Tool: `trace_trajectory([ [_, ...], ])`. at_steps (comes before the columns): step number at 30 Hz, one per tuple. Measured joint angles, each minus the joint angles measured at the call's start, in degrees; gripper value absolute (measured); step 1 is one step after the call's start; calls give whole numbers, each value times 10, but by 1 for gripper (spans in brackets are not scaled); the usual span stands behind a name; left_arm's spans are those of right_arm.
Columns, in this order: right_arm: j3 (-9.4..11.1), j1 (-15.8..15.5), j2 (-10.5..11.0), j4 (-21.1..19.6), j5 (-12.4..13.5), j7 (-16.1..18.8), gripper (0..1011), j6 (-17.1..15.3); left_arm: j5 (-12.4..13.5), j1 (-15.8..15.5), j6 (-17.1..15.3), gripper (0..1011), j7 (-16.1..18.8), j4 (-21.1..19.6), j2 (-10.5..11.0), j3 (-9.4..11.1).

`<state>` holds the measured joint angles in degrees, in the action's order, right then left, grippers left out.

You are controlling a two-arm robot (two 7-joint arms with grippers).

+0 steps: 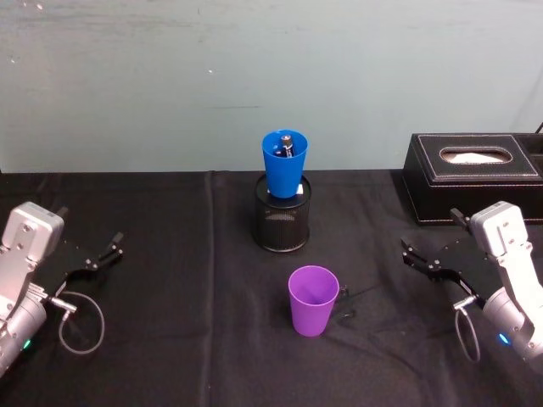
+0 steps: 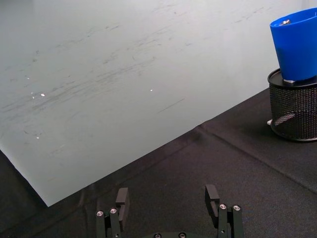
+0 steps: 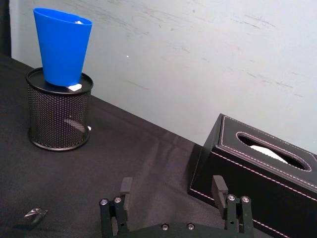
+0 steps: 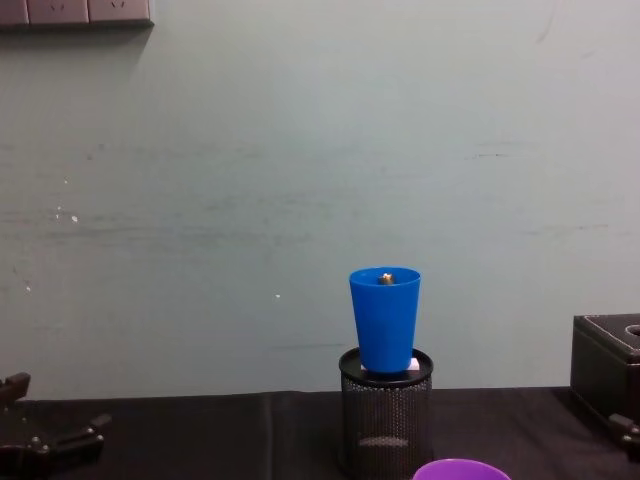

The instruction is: Pick up one cup with a gripper and tap it against the other cup.

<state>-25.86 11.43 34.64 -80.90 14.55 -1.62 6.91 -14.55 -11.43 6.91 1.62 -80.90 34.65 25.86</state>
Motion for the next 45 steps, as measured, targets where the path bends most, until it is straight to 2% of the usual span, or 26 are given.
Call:
trace_trajectory([
  [45, 0, 0, 0, 0, 0, 0, 1003, 0, 0, 0, 0, 1000, 0, 0, 0, 0],
])
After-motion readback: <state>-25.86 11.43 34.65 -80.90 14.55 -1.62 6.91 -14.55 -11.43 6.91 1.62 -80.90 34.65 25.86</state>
